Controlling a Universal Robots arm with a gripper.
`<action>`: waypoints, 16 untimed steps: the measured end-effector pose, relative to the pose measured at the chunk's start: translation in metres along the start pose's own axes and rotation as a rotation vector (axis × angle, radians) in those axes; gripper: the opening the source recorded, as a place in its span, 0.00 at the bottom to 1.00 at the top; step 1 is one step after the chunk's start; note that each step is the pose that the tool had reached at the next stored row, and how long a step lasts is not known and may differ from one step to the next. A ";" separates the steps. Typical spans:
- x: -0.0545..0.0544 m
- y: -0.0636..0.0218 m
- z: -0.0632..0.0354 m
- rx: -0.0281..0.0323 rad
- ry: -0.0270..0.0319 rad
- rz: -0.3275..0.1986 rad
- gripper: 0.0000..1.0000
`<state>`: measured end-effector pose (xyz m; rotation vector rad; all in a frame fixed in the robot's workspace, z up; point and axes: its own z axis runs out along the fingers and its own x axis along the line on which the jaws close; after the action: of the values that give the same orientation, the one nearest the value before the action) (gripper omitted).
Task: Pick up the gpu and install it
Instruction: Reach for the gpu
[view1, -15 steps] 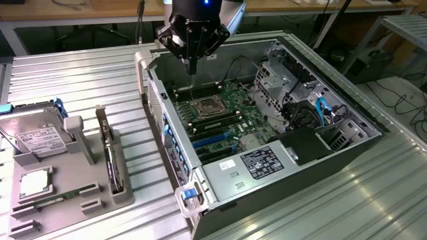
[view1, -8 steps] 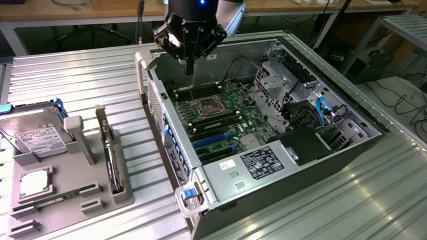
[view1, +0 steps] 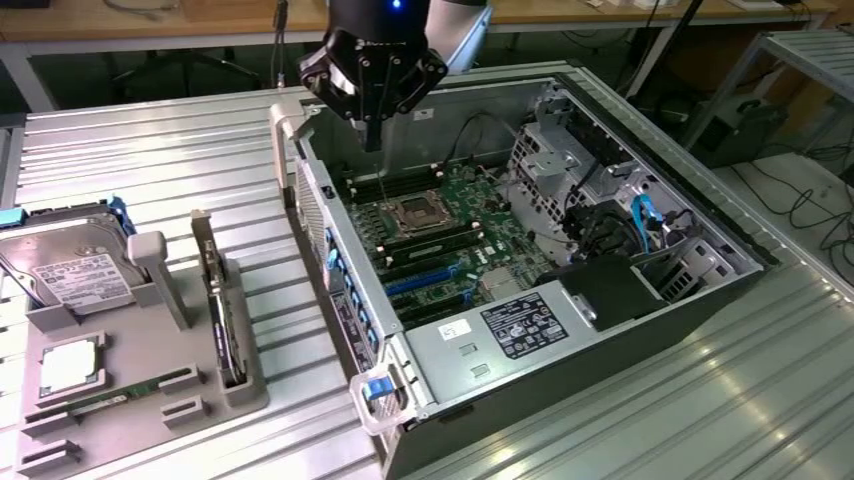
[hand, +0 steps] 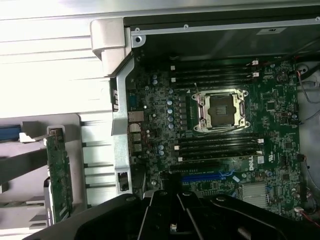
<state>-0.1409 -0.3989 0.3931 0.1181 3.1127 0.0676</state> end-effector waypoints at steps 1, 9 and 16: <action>0.001 -0.0001 0.0000 0.0000 0.0000 0.000 0.11; 0.008 -0.0006 0.0001 -0.0001 -0.0001 0.000 0.11; 0.018 -0.0014 0.0005 -0.0001 0.0000 0.000 0.11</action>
<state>-0.1586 -0.3989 0.3921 0.1179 3.1126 0.0677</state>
